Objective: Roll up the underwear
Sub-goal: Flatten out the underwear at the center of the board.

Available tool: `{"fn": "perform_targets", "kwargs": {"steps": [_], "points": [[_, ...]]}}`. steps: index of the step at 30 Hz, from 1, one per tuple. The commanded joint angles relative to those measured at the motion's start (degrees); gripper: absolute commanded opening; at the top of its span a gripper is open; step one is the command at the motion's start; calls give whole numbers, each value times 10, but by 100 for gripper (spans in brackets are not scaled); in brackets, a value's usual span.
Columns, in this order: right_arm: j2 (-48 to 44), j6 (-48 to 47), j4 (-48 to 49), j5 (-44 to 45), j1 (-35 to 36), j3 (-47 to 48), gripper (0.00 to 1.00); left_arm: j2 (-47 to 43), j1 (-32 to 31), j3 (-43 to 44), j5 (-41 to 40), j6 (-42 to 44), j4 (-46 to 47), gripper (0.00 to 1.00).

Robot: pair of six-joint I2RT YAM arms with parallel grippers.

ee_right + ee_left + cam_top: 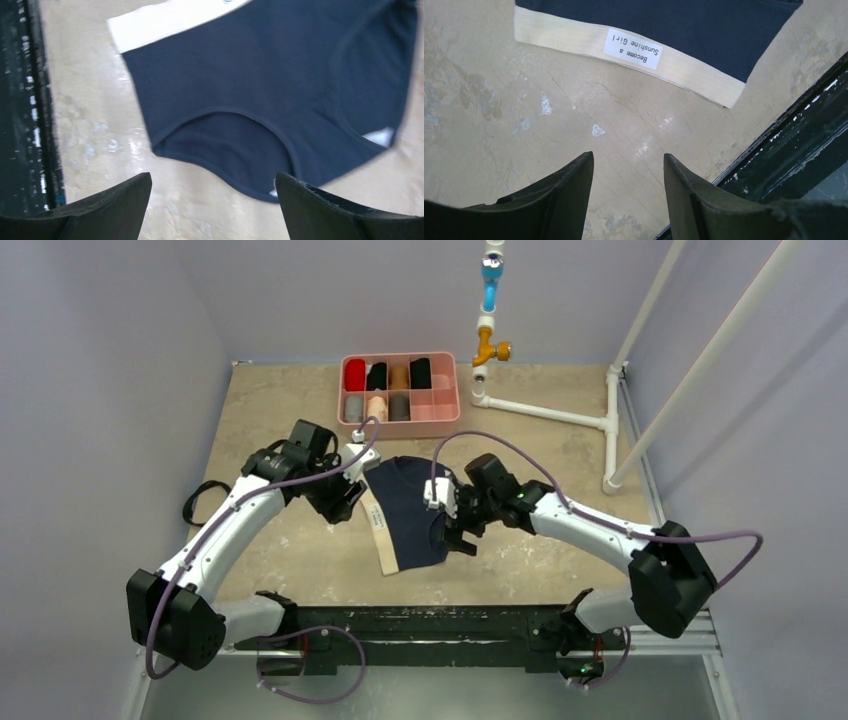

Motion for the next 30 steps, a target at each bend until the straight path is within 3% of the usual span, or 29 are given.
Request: {"fn": "perform_targets", "kwargs": {"steps": [1,5,11,17,26,30], "points": [[37,-30,-25,12,67,27,93,-4,47,-8,30,-21,36,53],[74,-38,-21,36,109,31,86,13,82,3,28,-31,35,52],[127,-38,-18,38,118,51,70,37,88,-2,24,-48,74,52],[148,-49,-69,20,121,64,56,152,88,83,33,-99,95,52],[94,-59,-148,16,121,26,51,368,79,262,173,-217,93,52],[64,-48,-147,27,120,19,51,421,46,300,170,-244,108,52]]}}
